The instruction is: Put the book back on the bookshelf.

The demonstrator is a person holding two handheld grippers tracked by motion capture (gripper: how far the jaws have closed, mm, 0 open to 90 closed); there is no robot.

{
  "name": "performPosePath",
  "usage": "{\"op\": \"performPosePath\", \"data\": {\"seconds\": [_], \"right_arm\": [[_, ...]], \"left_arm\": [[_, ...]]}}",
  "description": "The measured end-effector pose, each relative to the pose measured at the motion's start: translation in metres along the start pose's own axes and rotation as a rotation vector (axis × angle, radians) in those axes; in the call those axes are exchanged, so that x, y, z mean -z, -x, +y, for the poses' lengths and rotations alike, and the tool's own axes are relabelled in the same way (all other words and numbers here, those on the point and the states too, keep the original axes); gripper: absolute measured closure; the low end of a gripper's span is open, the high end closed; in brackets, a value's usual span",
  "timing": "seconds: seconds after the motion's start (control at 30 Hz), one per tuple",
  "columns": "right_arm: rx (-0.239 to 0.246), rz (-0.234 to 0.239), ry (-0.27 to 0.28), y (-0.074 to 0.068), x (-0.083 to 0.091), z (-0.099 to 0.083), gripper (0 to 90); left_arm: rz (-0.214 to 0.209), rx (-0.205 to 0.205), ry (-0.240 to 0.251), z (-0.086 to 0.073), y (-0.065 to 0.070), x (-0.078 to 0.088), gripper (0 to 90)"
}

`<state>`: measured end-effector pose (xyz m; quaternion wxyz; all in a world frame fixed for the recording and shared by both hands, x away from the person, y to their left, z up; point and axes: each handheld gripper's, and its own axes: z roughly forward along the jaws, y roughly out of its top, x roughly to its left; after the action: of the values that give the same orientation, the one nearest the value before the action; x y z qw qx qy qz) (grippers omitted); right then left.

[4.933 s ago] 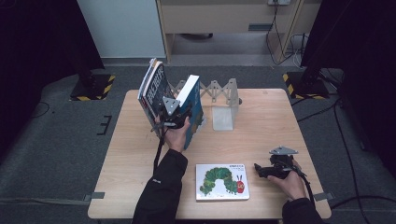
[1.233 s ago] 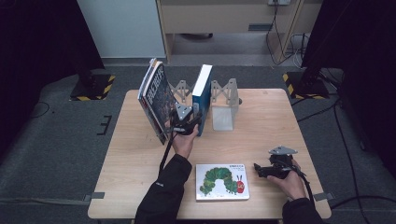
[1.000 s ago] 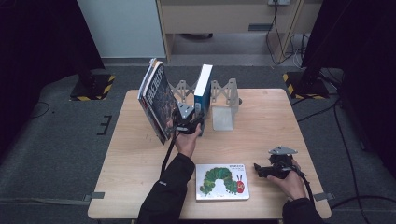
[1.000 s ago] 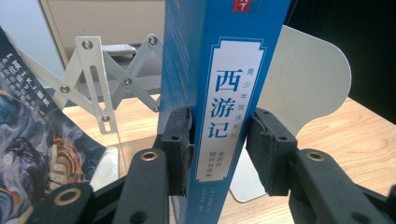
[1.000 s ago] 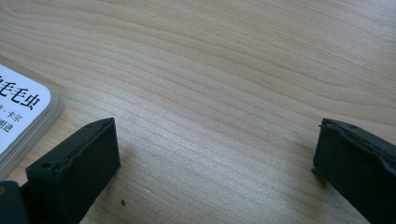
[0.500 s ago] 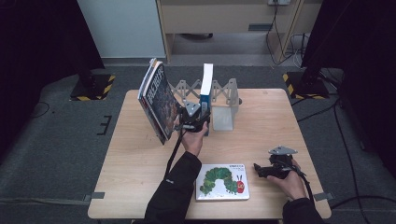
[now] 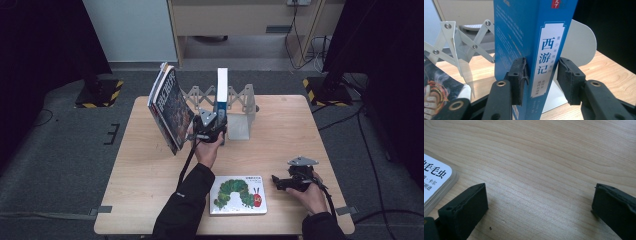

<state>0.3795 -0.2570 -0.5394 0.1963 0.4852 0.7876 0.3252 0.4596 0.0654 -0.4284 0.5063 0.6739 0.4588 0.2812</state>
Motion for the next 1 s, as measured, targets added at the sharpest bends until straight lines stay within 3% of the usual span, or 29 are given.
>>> {"op": "performPosePath", "data": {"seconds": [0.23, 0.6, 0.73, 1.0], "right_arm": [[0.001, -0.003, 0.0, 0.0, 0.0, 0.0, 0.2], [-0.005, -0.01, 0.002, -0.001, -0.001, 0.001, 0.2], [-0.01, -0.014, 0.002, -0.001, -0.001, 0.001, 0.2], [-0.02, -0.016, -0.046, -0.001, 0.002, 0.004, 3.2]], "left_arm": [[-0.027, -0.03, -0.005, 0.001, -0.011, 0.015, 52.3], [-0.106, -0.028, -0.047, -0.001, -0.025, 0.047, 48.3], [-0.106, -0.051, -0.055, -0.001, -0.03, 0.063, 46.3], [-0.151, -0.035, -0.108, -0.021, -0.036, 0.093, 41.9]]}}
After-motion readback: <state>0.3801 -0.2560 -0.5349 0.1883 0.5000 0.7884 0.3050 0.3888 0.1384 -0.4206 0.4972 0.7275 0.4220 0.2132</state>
